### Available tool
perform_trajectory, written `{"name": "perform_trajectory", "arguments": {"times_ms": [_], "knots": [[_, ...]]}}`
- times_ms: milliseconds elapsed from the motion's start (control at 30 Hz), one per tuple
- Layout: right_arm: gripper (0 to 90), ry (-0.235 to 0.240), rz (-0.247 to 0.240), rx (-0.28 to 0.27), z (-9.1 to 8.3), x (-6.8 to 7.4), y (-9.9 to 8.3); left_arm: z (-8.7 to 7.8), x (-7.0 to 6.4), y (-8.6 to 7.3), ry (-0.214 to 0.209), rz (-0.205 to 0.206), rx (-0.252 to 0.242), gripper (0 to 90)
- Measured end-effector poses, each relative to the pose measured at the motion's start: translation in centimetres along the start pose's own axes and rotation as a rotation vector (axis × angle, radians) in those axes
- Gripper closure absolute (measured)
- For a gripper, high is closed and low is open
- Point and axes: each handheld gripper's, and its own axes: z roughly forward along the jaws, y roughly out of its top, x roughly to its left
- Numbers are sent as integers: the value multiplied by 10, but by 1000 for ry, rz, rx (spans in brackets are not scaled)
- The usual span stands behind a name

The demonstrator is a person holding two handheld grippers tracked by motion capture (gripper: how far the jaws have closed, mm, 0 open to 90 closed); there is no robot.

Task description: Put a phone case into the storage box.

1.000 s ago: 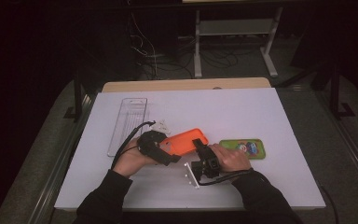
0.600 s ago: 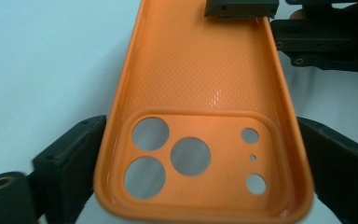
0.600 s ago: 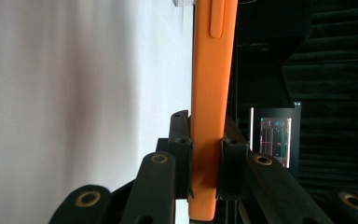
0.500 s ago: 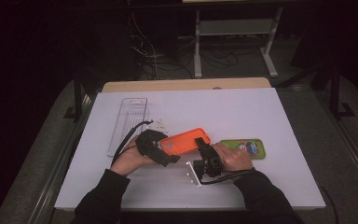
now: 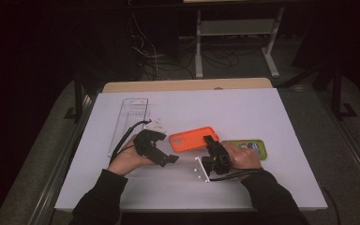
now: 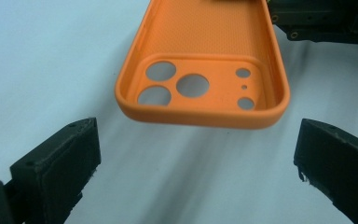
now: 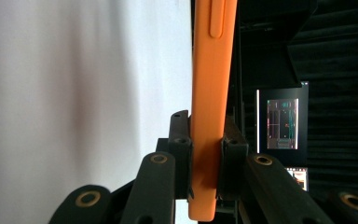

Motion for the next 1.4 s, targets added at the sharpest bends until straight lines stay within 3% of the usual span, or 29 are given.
{"name": "perform_trajectory", "arguments": {"times_ms": [233, 300, 333, 567, 767, 967, 1067, 1133, 1200, 1267, 1400], "knots": [[774, 14, 48, -1, 0, -3, -5, 0, 2, -1, 6, 8, 14, 0], [774, 30, 69, 5, 0, -4, -6, 0, 2, -1, 13, 2, -4, 0], [774, 33, 82, 5, 0, -4, -7, 0, 0, -1, 9, -21, -9, 0], [774, 36, 124, -3, 1, -8, -9, -1, 3, -3, 7, -9, -10, 0], [774, 75, 199, -2, 0, -12, -9, -2, 5, -4, 21, 15, 3, 0], [774, 102, 257, -6, 1, -14, -10, -2, 4, -4, 17, -14, -6, 0], [774, 113, 292, -5, 1, -16, -11, -1, 6, -4, 15, 2, 1, 0], [774, 123, 331, -4, 0, -16, -11, 0, 5, -4, 13, -18, 1, 0], [774, 133, 336, -6, 1, -17, -12, 1, 6, -4, 9, 6, 9, 0], [774, 145, 339, -18, 2, -19, -13, 1, 5, -4, 12, 4, 1, 0], [774, 176, 428, -14, 3, -21, -13, 0, 5, -3, 16, 26, 14, 0]]}}
